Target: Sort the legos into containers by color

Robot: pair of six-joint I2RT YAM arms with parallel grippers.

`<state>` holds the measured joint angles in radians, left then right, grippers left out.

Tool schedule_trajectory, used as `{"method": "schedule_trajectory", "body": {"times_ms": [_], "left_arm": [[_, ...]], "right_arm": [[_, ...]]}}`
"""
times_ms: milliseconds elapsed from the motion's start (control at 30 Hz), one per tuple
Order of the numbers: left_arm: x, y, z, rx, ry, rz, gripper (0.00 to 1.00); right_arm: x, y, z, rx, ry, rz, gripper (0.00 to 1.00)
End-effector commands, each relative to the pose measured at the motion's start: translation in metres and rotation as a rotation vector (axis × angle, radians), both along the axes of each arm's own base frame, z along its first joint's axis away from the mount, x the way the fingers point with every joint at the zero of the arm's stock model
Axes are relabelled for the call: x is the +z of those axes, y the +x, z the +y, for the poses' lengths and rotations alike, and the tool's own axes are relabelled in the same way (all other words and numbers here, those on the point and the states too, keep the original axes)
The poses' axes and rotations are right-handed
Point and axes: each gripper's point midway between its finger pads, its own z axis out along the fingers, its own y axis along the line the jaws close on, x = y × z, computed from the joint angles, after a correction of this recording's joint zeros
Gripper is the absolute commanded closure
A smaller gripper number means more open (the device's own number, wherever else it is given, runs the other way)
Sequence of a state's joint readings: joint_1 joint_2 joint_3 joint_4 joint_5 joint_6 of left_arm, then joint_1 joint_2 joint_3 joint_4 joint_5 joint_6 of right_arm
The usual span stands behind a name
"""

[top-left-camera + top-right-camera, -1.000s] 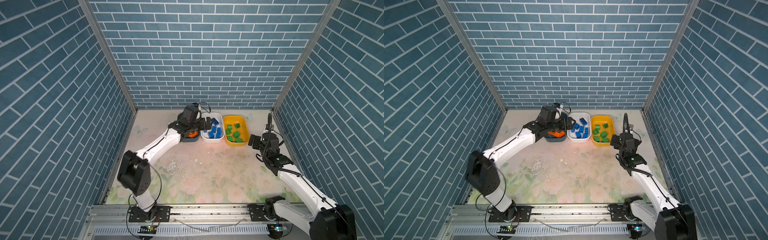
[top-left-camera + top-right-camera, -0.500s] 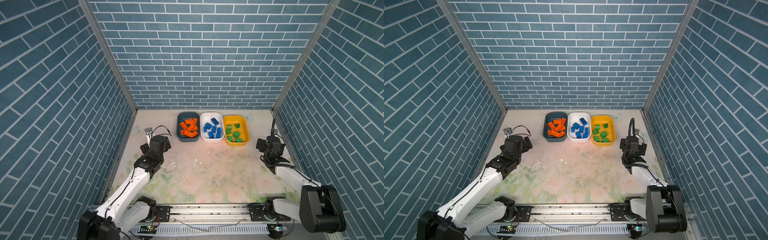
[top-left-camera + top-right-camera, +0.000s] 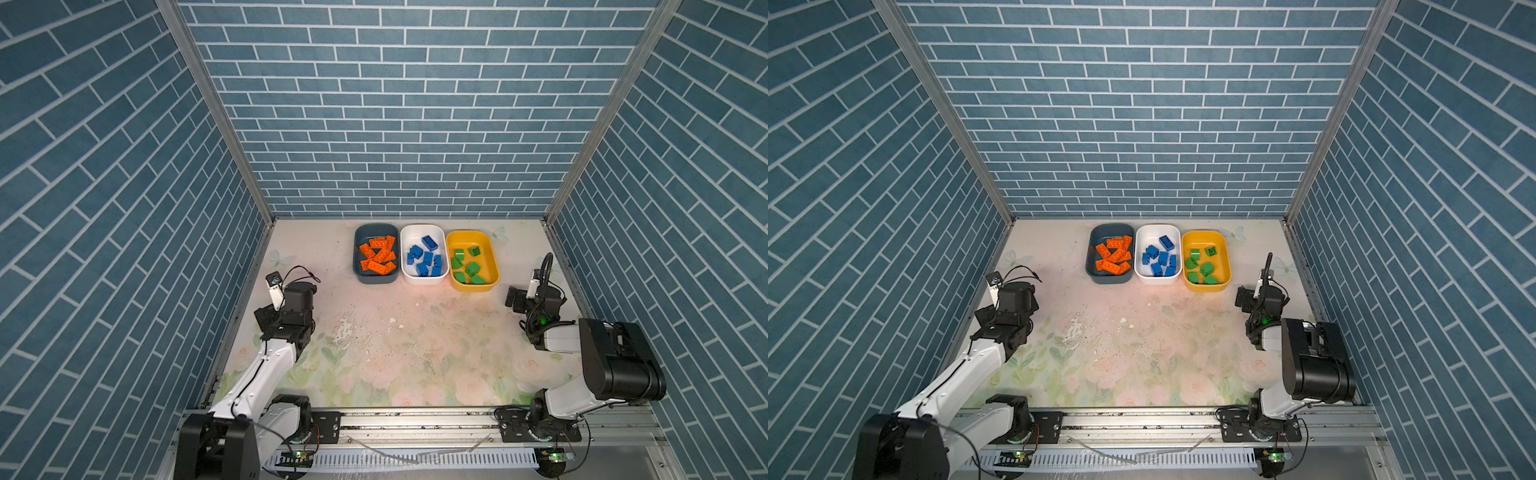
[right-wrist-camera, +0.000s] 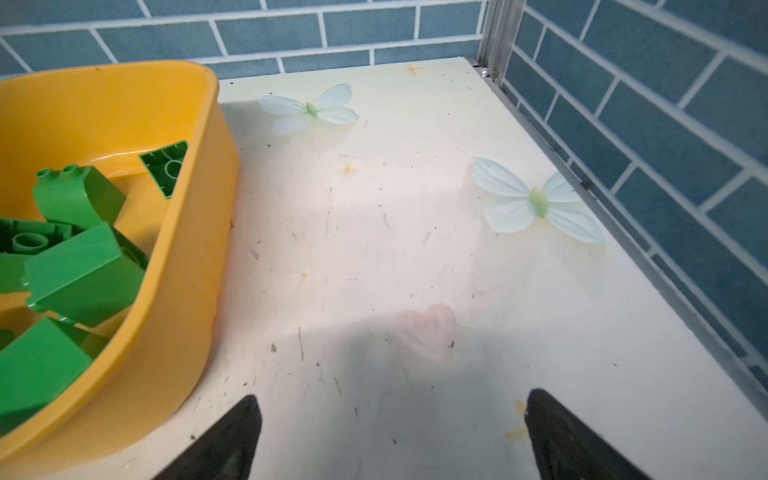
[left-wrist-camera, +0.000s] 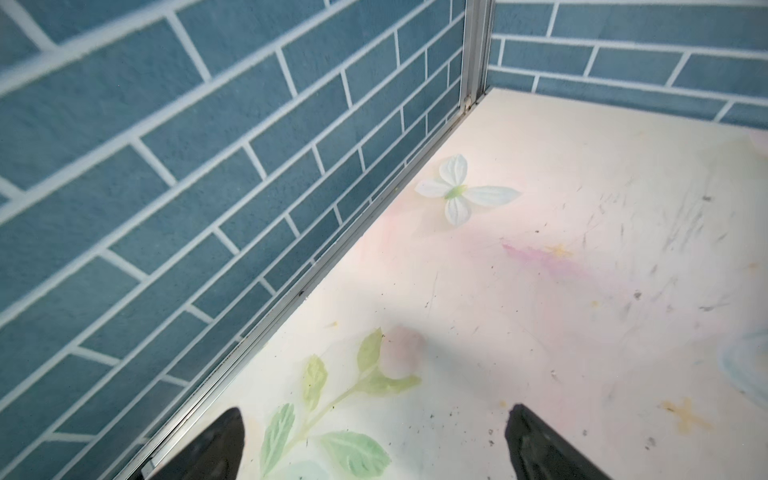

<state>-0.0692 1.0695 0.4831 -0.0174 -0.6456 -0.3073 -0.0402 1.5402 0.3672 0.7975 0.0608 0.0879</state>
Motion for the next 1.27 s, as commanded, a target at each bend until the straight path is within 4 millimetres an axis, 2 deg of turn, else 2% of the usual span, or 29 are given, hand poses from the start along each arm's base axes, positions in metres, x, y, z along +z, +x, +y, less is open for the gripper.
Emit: {"method": "schedule_trajectory", "body": {"times_ms": [0, 100, 200, 333, 467, 500, 567, 733, 1233], "left_arm": [[-0.008, 0.032, -0.006, -0.118, -0.012, -0.062, 0.01], [-0.018, 0.057, -0.013, -0.183, -0.009, -0.069, 0.01], [-0.015, 0.078, -0.019, -0.235, 0.004, -0.111, 0.01], [-0.020, 0.089, -0.037, -0.355, 0.015, -0.143, 0.01], [-0.029, 0.091, -0.059, -0.498, 0.045, -0.227, 0.01], [-0.036, 0.087, -0.059, -0.490, 0.023, -0.173, 0.01], [-0.030, 0.091, -0.057, -0.457, 0.070, -0.197, 0.01], [-0.031, 0.086, -0.048, -0.385, 0.073, -0.171, 0.01], [-0.030, 0.087, -0.049, -0.386, 0.081, -0.176, 0.01]], "right_arm": [[0.025, 0.016, 0.001, 0.025, -0.016, -0.097, 0.01], [0.025, 0.014, 0.000, 0.018, -0.021, -0.090, 0.01], [0.024, 0.014, -0.001, 0.017, -0.023, -0.090, 0.01], [0.025, 0.014, -0.001, 0.017, -0.023, -0.092, 0.01], [0.025, 0.014, -0.001, 0.017, -0.023, -0.092, 0.01], [0.024, 0.014, -0.001, 0.017, -0.023, -0.092, 0.01], [0.025, 0.014, 0.000, 0.018, -0.022, -0.092, 0.01], [0.025, 0.014, 0.000, 0.018, -0.022, -0.093, 0.01], [0.025, 0.015, 0.000, 0.020, -0.022, -0.090, 0.01]]}}
